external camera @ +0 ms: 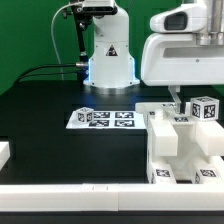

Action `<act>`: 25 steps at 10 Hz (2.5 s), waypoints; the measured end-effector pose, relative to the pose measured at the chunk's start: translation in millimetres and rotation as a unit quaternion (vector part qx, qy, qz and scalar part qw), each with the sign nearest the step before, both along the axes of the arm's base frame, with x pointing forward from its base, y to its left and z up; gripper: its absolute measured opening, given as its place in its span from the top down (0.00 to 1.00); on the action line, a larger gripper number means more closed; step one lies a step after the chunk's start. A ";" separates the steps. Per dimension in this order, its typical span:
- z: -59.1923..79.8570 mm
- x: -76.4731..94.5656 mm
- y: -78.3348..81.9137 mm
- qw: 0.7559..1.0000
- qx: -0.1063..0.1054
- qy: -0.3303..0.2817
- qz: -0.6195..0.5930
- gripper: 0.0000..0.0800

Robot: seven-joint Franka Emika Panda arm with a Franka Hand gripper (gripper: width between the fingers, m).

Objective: Assemble chair

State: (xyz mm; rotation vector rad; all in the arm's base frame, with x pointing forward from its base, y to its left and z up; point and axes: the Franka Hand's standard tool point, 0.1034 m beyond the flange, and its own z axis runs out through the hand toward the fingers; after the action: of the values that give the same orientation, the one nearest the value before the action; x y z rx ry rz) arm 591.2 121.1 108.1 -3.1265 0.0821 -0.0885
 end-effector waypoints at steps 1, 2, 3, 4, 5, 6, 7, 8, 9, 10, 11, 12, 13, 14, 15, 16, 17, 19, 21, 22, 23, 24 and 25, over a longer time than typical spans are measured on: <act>-0.1 -0.1 -0.1 1.000 0.000 0.000 -0.008 0.33; -0.2 -0.1 -0.3 1.000 0.000 0.000 -0.008 0.50; -0.3 -0.1 -0.3 1.000 0.002 0.001 -0.029 0.50; -0.1 0.3 -0.3 0.996 0.005 0.000 -0.087 0.67; 0.4 0.8 0.9 0.991 0.008 -0.001 -0.135 0.67; 0.4 0.7 1.5 0.980 0.011 0.000 -0.197 0.67; 0.0 0.6 1.5 0.964 0.016 0.001 -0.264 0.67; -0.9 0.3 1.2 0.943 0.019 0.002 -0.331 0.67; -1.3 1.7 0.4 0.916 0.028 0.000 -0.401 0.67; -1.2 2.6 0.3 0.886 0.043 -0.005 -0.461 0.67; -0.7 3.1 0.3 0.853 0.056 -0.002 -0.519 0.67; -0.6 3.2 0.6 0.836 0.060 0.001 -0.545 0.67; -0.3 3.5 0.8 0.804 0.067 0.005 -0.591 0.67; 0.0 3.6 0.3 0.783 0.073 0.006 -0.618 0.67; 0.0 3.5 0.3 0.784 0.073 0.006 -0.617 0.67; -0.1 3.4 0.3 0.791 0.072 0.006 -0.608 0.66; -1.3 2.5 0.1 0.808 0.068 0.007 -0.585 0.66; -1.8 -0.1 -3.4 0.884 0.053 0.017 -0.464 0.37; -1.3 -0.4 -5.0 0.948 0.044 0.018 -0.316 0.20; -1.3 -0.1 -5.0 0.952 0.043 0.016 -0.304 0.19; -1.3 0.0 -5.4 0.962 0.042 0.015 -0.269 0.19; -0.5 0.8 -5.3 0.981 0.029 0.008 -0.191 0.19; 1.1 2.2 -3.7 0.996 0.006 -0.003 -0.083 0.19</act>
Offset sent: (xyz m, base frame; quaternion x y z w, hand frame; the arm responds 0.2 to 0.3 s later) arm 0.0000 0.0000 0.0000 0.0000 0.0000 0.1938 0.9810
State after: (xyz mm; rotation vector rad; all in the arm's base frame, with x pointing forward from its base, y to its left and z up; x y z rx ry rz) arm 593.4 117.4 109.2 -3.1012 0.3425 -0.0982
